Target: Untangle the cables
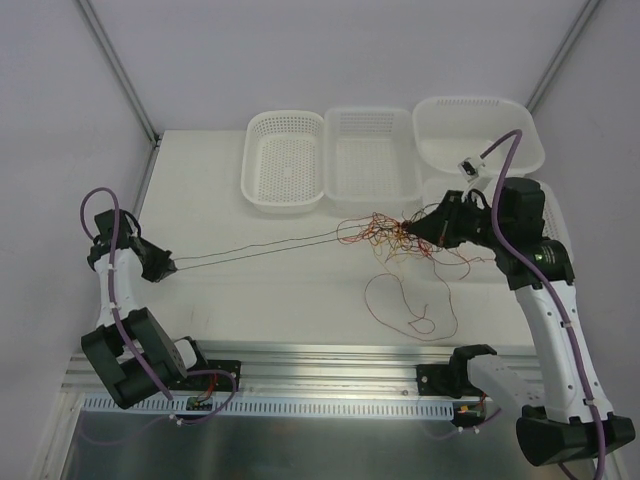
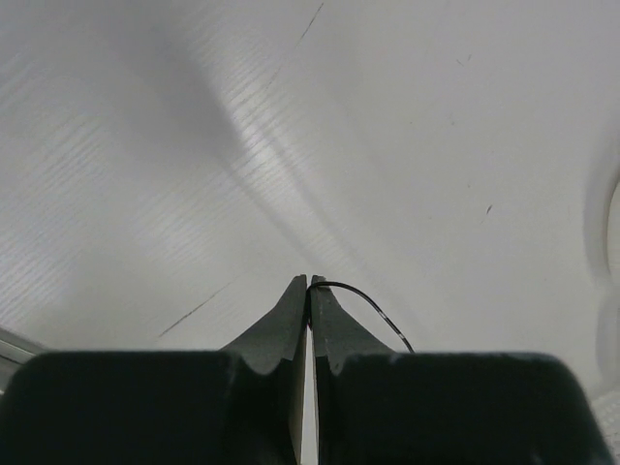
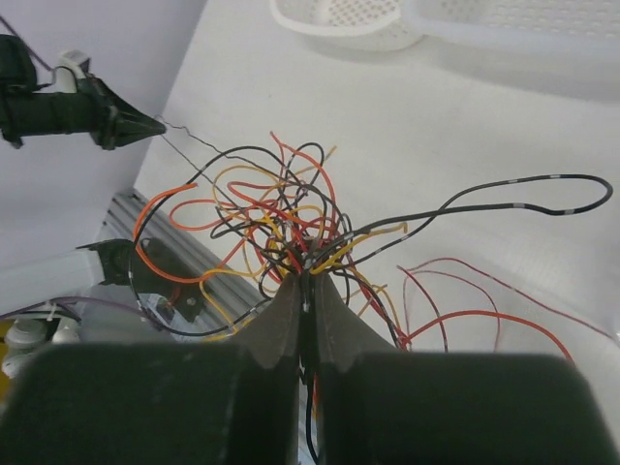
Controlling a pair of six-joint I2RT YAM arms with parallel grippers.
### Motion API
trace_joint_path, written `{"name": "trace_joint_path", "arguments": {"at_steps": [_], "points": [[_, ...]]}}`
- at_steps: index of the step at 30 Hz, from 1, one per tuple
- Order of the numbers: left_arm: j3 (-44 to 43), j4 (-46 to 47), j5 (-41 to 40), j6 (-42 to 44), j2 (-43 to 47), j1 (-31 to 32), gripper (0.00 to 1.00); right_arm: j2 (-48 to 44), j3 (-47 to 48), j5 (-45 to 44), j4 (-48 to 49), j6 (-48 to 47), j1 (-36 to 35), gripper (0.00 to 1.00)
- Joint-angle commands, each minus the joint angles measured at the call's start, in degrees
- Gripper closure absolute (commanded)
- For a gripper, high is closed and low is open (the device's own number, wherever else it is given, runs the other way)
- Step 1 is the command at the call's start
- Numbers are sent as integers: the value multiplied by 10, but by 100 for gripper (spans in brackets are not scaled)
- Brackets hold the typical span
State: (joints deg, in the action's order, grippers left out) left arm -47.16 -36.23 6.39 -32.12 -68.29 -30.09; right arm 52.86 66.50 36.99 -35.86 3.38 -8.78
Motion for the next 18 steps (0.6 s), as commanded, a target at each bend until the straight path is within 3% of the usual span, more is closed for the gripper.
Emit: {"name": "trace_joint_path", "arguments": {"at_steps": [1, 5, 9, 10, 11, 13, 14, 17, 18], "points": [[7, 86, -38, 19, -11, -29, 100, 16, 43, -130, -36, -67, 4, 99], [27, 96, 7, 34, 14, 6, 100, 69, 8, -151, -34, -80, -121, 99], [52, 96, 26, 57, 65, 42, 98, 90, -45, -156, 47, -23, -172, 99], [57, 95, 32, 69, 74, 58, 93, 95, -51, -155, 60, -17, -178, 99], [65, 95, 39, 73, 83, 68, 76, 100, -53, -157, 79, -16, -197, 99], [71, 95, 46, 82, 113, 112, 54, 120, -53, -176, 90, -22, -223, 99], [74, 94, 54, 82, 123, 129, 36, 129, -52, -181, 93, -25, -230, 99], [78, 92, 84, 87, 164, 182, 15, 155, -42, -188, 96, -31, -246, 99], [79, 93, 111, 90, 184, 194, 12, 160, -41, -189, 96, -31, -251, 99]]}}
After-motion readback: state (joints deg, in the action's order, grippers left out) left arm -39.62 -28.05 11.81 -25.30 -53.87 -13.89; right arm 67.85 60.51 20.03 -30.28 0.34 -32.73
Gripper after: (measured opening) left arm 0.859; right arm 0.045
